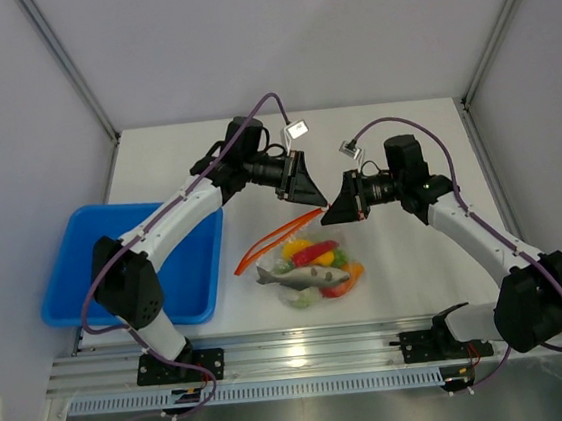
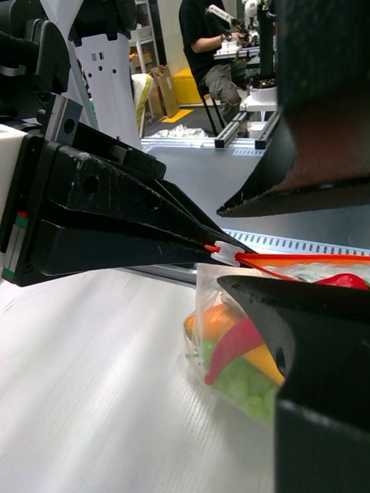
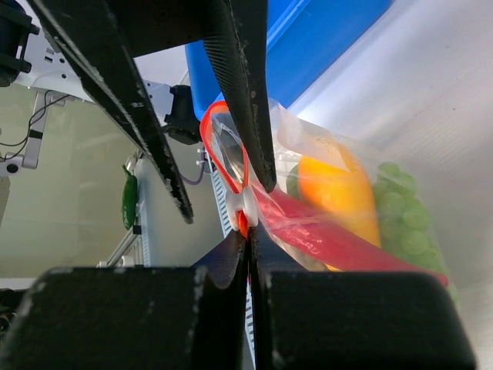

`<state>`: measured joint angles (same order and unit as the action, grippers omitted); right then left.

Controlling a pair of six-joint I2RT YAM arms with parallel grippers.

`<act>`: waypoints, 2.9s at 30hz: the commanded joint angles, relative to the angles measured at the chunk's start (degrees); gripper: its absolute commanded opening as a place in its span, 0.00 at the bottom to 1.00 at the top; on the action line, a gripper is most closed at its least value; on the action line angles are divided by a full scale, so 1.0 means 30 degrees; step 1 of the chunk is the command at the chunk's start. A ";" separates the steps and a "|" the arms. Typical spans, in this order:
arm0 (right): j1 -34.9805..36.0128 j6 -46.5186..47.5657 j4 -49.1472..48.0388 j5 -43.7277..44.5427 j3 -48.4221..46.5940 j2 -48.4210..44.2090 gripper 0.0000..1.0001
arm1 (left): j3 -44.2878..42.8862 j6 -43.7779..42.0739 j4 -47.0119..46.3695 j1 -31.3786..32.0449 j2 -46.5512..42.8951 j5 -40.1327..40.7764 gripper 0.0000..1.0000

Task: Place the food in the zip-top bag and seal the zipper
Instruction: Zip the zipper food storage bag at the center of the board.

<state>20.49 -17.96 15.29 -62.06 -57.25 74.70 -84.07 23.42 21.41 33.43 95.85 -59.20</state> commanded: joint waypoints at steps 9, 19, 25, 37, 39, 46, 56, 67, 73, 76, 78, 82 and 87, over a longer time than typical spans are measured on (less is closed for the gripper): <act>-0.0063 -0.0372 -0.1463 -0.0699 -0.0720 0.0296 0.00 | -0.0249 -0.0306 -0.0427 -0.0098 0.0100 -0.1331 0.32; -0.0092 -0.0636 -0.1698 -0.0553 -0.0720 0.0443 0.00 | -0.0101 -0.0745 -0.0018 -0.0127 0.0129 -0.1098 0.30; -0.0121 -0.0782 -0.1844 -0.0640 -0.0808 0.0560 0.00 | -0.0218 -0.0776 0.0100 -0.0099 0.0333 -0.1097 0.29; -0.0180 -0.0841 -0.1903 -0.0817 -0.0866 0.0736 0.00 | -0.0247 -0.0951 0.0363 -0.0098 0.0422 -0.0892 0.36; -0.0209 -0.0841 -0.1903 -0.0874 -0.0866 0.0736 0.00 | -0.0247 -0.0980 0.0363 -0.0098 0.0451 -0.0834 0.32; -0.0209 -0.0900 -0.1962 -0.0875 -0.0925 0.0824 0.00 | -0.0364 -0.0951 0.0480 -0.0128 0.0568 -0.0833 0.21; -0.0209 -0.1191 -0.1522 0.0205 -0.1072 0.0883 0.00 | -0.1126 -0.0453 0.1272 -0.0098 0.1242 -0.0425 0.01; -0.0355 -0.3389 -0.2869 0.1965 -0.0925 0.0355 0.00 | -0.0425 -0.0775 0.1975 -0.0098 0.0657 0.0690 0.01; -0.0911 -0.3975 -0.3163 0.2640 -0.0515 0.0034 0.00 | 0.0015 -0.0804 0.2092 -0.0098 0.0276 0.0865 0.01; -0.1029 -0.3946 -0.3075 0.2758 -0.0398 -0.0084 0.00 | 0.0250 -0.0863 0.2063 -0.0098 0.0041 0.0896 0.01; -0.1088 -0.3888 -0.3046 0.2904 -0.0281 -0.0143 0.00 | 0.0573 -0.0863 0.1975 -0.0099 -0.0222 0.0983 0.01; -0.1205 -0.4004 -0.3162 0.2875 -0.0134 -0.0231 0.00 | 0.1216 -0.0893 0.1946 -0.0099 -0.0573 0.1042 0.00; -0.1468 -0.3947 -0.3104 0.2904 -0.0105 -0.0318 0.00 | 0.1627 -0.1214 0.2180 -0.0099 -0.1041 0.1100 0.01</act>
<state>17.82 -28.95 11.62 -54.89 -56.73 76.25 -80.55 21.82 24.62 33.06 95.83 -55.11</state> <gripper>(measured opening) 0.002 0.036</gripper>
